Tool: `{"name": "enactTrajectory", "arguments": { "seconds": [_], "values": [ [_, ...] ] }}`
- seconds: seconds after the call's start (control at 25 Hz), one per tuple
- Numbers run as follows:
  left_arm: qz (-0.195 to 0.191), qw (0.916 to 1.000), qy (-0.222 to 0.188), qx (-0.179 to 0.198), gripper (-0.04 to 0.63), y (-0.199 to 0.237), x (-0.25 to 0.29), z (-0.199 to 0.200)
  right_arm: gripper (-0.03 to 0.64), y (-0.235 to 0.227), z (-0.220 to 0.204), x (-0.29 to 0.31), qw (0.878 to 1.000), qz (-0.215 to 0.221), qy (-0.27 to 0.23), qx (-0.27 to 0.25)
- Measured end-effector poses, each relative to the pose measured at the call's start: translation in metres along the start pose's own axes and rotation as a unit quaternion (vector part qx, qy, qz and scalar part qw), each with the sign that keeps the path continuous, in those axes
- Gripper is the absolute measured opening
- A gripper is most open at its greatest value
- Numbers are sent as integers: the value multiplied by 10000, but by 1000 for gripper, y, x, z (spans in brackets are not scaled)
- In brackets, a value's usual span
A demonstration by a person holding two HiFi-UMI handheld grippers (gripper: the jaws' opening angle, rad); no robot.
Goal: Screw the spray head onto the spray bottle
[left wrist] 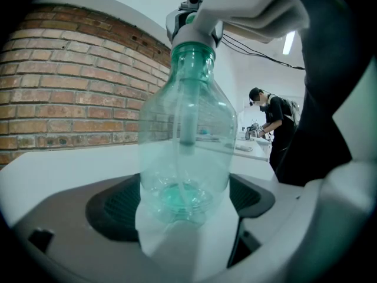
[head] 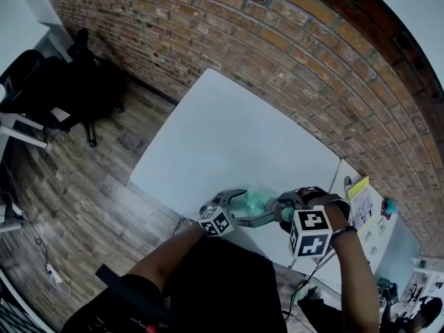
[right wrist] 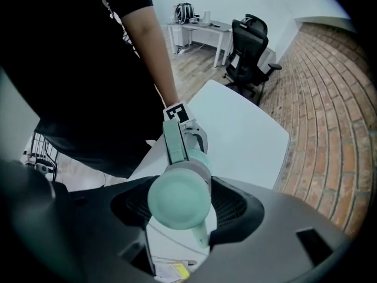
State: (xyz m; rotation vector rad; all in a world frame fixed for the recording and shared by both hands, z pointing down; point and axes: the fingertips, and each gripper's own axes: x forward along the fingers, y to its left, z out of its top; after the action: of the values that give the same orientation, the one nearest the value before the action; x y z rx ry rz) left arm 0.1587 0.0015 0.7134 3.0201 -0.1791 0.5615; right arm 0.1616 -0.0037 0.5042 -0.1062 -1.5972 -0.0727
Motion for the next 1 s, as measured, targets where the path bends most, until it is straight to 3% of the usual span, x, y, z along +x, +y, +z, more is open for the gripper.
{"name": "enactTrajectory", "arguments": {
  "seconds": [0.48,1.0],
  "values": [
    [16,10000,22,-5,462,0,0,-2,272,-5,1,-2,9894,-29,-385,1402],
    [8,10000,12,-15,462,-1,2,-2,272,-7,-1,-2,9781,-82,-615,1986]
  ]
}}
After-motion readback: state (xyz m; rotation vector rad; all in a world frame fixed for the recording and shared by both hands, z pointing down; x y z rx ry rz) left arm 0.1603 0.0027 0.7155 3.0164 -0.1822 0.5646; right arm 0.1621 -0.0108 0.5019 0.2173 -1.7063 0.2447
